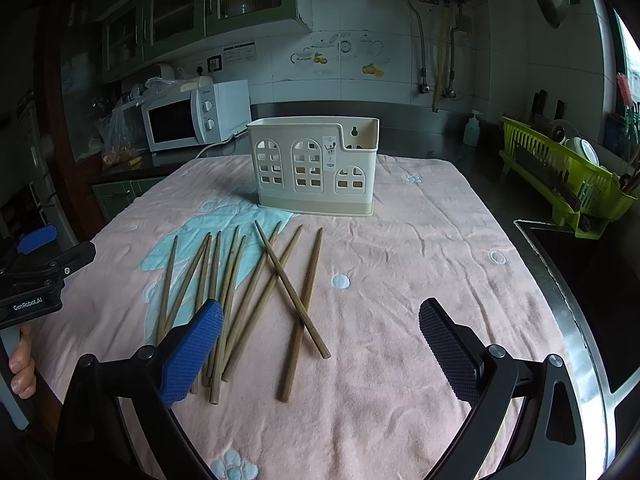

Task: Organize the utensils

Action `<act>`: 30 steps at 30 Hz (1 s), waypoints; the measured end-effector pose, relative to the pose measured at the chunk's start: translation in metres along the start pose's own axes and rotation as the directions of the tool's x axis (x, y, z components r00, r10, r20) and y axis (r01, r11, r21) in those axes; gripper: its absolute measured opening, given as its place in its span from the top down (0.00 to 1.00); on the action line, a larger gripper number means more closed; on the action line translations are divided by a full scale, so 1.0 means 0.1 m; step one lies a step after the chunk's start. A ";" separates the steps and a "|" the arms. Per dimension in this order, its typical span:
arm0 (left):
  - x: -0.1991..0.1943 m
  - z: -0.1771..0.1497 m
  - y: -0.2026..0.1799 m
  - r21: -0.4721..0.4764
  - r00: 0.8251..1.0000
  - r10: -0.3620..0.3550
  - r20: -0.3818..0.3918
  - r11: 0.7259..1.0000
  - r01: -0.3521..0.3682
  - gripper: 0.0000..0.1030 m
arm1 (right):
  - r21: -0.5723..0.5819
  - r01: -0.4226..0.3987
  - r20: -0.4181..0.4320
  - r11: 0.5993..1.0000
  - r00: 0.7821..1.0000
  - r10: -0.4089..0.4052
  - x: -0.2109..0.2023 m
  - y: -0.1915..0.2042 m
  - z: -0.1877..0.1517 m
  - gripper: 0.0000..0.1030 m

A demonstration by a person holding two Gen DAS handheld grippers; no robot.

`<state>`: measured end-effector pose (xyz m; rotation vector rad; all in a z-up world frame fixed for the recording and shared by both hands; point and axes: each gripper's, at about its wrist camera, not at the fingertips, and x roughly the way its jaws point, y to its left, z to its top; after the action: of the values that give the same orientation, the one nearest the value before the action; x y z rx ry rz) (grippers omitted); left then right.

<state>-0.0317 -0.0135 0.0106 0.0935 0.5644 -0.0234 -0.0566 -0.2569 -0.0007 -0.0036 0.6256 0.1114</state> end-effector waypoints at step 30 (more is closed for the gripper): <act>0.19 -0.38 -0.16 0.014 0.985 -0.117 -0.125 0.993 0.119 0.23 | -0.066 -0.088 -0.117 0.994 0.990 0.080 0.35 -0.14 -0.20 0.48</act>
<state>-0.0367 -0.0258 -0.0327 0.0825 0.6932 -0.1398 -0.0385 -0.2680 -0.0377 -0.0530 0.7362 0.2164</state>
